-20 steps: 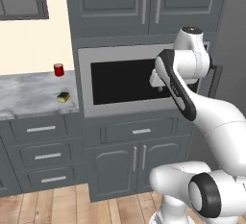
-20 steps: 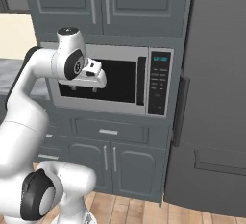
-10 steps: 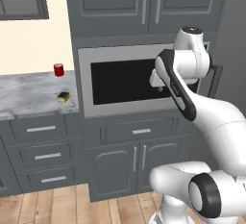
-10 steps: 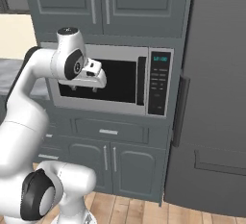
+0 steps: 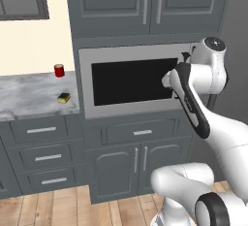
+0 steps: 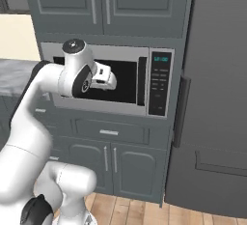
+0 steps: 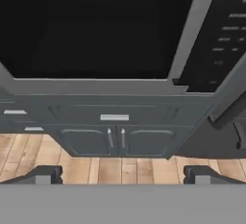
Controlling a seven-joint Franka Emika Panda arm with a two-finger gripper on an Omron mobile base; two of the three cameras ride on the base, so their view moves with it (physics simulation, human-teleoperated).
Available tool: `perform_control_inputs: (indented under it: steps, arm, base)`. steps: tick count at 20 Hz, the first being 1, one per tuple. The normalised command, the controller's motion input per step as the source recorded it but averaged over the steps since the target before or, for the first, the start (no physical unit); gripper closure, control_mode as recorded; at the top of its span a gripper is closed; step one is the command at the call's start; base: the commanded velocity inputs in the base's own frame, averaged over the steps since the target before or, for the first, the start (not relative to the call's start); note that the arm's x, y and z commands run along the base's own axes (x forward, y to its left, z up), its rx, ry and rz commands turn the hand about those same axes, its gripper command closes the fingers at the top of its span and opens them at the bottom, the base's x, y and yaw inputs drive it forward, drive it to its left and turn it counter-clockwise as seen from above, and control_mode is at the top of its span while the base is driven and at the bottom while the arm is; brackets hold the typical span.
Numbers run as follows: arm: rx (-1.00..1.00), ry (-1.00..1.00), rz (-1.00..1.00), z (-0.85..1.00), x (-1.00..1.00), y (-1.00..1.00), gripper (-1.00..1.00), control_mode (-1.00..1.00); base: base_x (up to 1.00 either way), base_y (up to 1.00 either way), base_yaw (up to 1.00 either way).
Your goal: Place the sponge inside the microwave to prepare for sanitizing.
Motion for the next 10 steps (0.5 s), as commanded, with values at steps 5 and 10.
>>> perform_control_inputs:
  steps: [5,10]
  arm:
    - [0.00,-0.01,0.00,-0.01,0.26,-0.46,-1.00,-1.00]
    - [0.01,0.15,0.00,0.00,0.46,-0.46,-1.00,-1.00]
  base:
    - [0.00,0.00,0.00]
    - [0.00,0.00,0.00]
